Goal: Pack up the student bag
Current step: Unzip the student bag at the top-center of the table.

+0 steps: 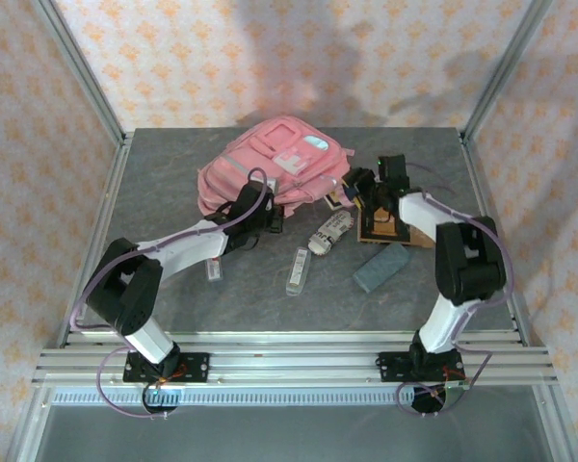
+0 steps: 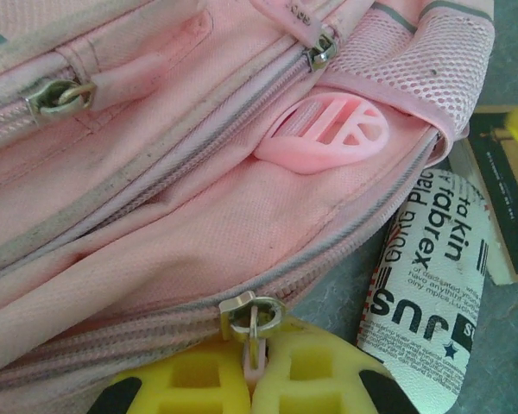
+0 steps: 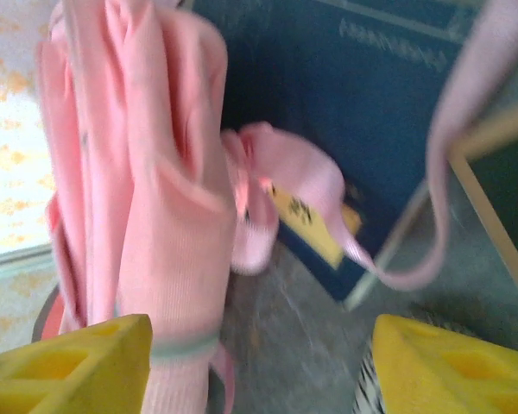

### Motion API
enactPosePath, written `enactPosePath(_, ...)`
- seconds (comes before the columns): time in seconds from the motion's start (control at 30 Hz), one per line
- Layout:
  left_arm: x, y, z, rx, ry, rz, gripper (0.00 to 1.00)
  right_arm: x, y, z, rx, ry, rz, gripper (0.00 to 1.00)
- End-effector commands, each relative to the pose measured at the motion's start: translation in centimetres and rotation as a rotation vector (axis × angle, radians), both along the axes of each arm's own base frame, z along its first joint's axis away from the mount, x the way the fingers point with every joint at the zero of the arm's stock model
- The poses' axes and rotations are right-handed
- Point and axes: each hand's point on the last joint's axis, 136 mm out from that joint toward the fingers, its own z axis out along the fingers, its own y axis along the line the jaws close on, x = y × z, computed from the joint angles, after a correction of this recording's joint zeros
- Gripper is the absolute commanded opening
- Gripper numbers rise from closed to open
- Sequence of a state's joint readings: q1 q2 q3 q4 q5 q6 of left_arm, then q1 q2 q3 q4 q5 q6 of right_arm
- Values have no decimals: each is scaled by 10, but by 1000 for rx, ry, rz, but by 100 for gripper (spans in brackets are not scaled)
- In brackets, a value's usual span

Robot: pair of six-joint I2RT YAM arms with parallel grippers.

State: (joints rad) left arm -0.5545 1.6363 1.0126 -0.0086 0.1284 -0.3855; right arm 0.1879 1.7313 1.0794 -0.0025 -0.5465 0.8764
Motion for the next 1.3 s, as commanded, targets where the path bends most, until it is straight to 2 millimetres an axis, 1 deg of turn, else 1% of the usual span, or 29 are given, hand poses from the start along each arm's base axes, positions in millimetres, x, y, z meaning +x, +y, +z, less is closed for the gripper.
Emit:
enactPosePath(0.0,15,-10,23,-29,-70,14,0,-18,28,28,88,-104,83,67)
enactPosePath(0.07,13,-15,21,-27,-70,3,0,-28,53,31,137,-122,137,67)
enactPosePath(0.13,12,-19,20,-19,-68,-4,0,-32,81,34,176,-140,193,67)
enactPosePath(0.2,8,-25,19,-7,-66,-17,0,-33,108,31,204,-126,240,66)
enactPosePath(0.3,3,-32,20,8,-71,-32,0,-32,143,21,252,-95,293,62)
enactPosePath(0.33,1,-34,20,11,-70,-35,0,-30,150,17,253,-84,301,61)
enactPosePath(0.37,-1,-36,20,12,-71,-42,0,-28,158,13,253,-73,306,56)
enactPosePath(0.4,-4,-38,19,16,-67,-46,0,-25,163,9,260,-66,309,48)
enactPosePath(0.43,-6,-38,18,18,-63,-46,0,-22,165,6,268,-60,303,37)
enactPosePath(0.47,-8,-37,17,19,-57,-43,0,-19,166,3,278,-58,294,20)
enactPosePath(0.5,-10,-34,14,22,-49,-34,0,-16,164,0,279,-53,277,7)
enactPosePath(0.53,-12,-31,12,26,-47,-25,0,-14,162,-3,274,-51,265,1)
enactPosePath(0.63,-18,-9,5,44,-34,25,0,-8,148,-5,265,-50,228,0)
enactPosePath(0.73,-25,27,-3,30,-11,100,0,-2,127,0,262,-65,183,0)
enactPosePath(0.8,-31,61,-9,26,-1,178,0,1,112,5,260,-77,155,0)
enactPosePath(0.87,-37,95,-12,19,5,257,0,2,101,9,257,-90,135,0)
enactPosePath(0.93,-44,123,-15,6,7,324,0,3,98,11,255,-98,135,0)
enactPosePath(0.97,-47,133,-15,1,5,345,0,4,99,11,257,-98,140,0)
enactPosePath(1.03,-52,141,-11,9,1,352,0,4,105,13,273,-98,166,0)
enactPosePath(1.1,-55,140,-7,14,4,341,0,6,116,17,291,-112,205,0)
enactPosePath(1.27,-68,136,2,-11,9,316,0,14,162,39,300,-149,375,0)
